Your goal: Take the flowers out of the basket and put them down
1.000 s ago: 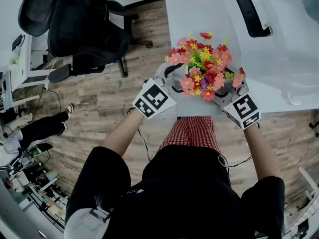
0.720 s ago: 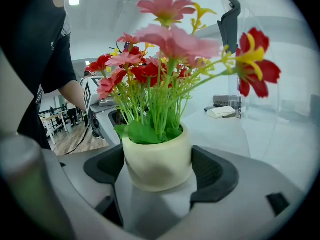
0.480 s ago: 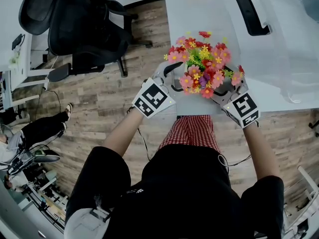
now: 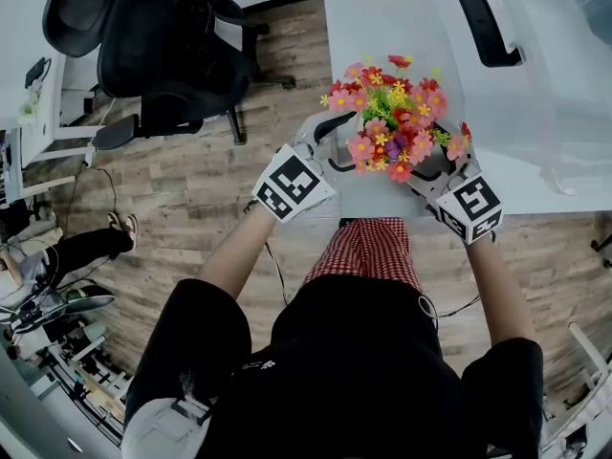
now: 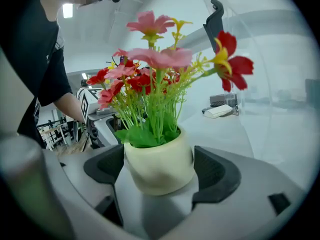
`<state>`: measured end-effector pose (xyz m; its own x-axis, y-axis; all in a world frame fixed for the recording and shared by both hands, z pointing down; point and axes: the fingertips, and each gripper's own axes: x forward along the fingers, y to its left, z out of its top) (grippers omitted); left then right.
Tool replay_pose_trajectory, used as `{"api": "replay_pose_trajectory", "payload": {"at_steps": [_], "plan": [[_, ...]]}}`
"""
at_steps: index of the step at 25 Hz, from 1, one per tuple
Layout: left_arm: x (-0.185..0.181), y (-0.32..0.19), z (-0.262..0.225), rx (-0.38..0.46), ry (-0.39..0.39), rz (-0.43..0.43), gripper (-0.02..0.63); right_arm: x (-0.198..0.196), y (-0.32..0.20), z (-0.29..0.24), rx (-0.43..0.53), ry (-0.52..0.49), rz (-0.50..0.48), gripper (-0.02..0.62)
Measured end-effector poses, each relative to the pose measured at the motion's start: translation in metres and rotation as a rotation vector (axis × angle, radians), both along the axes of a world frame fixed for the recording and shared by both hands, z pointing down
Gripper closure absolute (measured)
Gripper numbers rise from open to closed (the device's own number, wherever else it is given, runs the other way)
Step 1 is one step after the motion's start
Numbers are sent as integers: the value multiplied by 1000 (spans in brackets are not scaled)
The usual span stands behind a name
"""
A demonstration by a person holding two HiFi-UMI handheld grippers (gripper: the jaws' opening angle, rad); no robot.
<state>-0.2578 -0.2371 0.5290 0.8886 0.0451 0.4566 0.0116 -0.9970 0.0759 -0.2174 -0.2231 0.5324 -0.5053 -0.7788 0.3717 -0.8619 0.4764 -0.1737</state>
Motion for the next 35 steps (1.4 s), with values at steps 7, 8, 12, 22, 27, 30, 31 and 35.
{"api": "replay_pose_trajectory", "payload": {"at_steps": [7,8,12,22,27,30,31,35], "plan": [[-5,6,-1,49,-22,-3,249,5,3,-12,20,22,20,156],[-6,7,-2,53,-21,-7,260,6,3,-14,23,26,22,156],[-8,7,-10,28,5,-33,294,7,7,-21,27,28,32,156],[-16,6,-27,50,35,-97,456,10,15,-36,34,17,86,158],[-19,11,-35,61,48,-98,529,10,20,-44,46,10,101,158],[-19,12,-37,68,54,-98,550,9,22,-46,52,5,111,158],[-20,12,-39,69,57,-98,564,8,22,-47,54,5,111,158],[-24,14,-44,71,67,-103,594,7,23,-54,66,8,118,158]]}}
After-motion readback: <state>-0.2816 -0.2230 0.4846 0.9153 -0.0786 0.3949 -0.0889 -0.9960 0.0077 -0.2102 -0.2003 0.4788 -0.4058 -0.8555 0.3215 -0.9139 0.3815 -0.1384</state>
